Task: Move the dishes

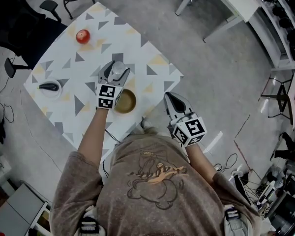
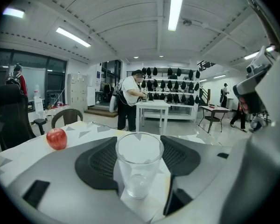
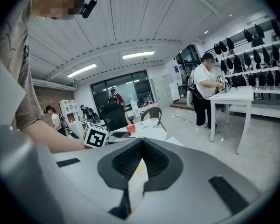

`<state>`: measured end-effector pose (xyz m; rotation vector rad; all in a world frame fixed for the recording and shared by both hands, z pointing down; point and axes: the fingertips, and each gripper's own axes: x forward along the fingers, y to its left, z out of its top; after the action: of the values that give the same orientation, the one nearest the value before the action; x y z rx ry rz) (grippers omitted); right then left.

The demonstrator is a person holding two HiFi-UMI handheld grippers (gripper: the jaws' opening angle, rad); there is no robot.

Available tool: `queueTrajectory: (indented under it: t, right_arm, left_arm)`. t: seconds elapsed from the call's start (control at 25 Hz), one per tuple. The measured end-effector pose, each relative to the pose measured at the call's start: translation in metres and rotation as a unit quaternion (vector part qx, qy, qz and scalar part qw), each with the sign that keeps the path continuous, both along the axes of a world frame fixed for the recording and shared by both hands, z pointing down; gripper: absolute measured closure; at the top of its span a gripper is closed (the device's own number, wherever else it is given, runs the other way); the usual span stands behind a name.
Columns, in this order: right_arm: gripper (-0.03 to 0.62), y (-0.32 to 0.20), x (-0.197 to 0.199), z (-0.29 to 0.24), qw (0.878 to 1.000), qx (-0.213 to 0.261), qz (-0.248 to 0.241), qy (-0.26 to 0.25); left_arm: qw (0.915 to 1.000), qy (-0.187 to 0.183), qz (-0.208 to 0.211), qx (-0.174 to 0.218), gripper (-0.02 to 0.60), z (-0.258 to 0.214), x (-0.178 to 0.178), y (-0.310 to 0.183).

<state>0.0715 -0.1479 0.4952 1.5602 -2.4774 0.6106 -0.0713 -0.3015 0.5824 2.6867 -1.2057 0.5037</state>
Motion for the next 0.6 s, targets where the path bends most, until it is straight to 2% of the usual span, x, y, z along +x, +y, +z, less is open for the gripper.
queueTrajectory:
  t: [0.4, 0.6]
  right_arm:
    - [0.592, 0.003, -0.003, -0.003, 1.0, 0.013, -0.013, -0.009]
    - [0.592, 0.005, -0.009, -0.005, 0.999, 0.022, -0.029, -0.017]
  left_arm:
    - [0.9991, 0.017, -0.01, 0.037, 0.295, -0.051, -0.007, 0.015]
    - [0.9988, 0.011, -0.016, 0.044, 0.295, -0.066, -0.015, 0.034]
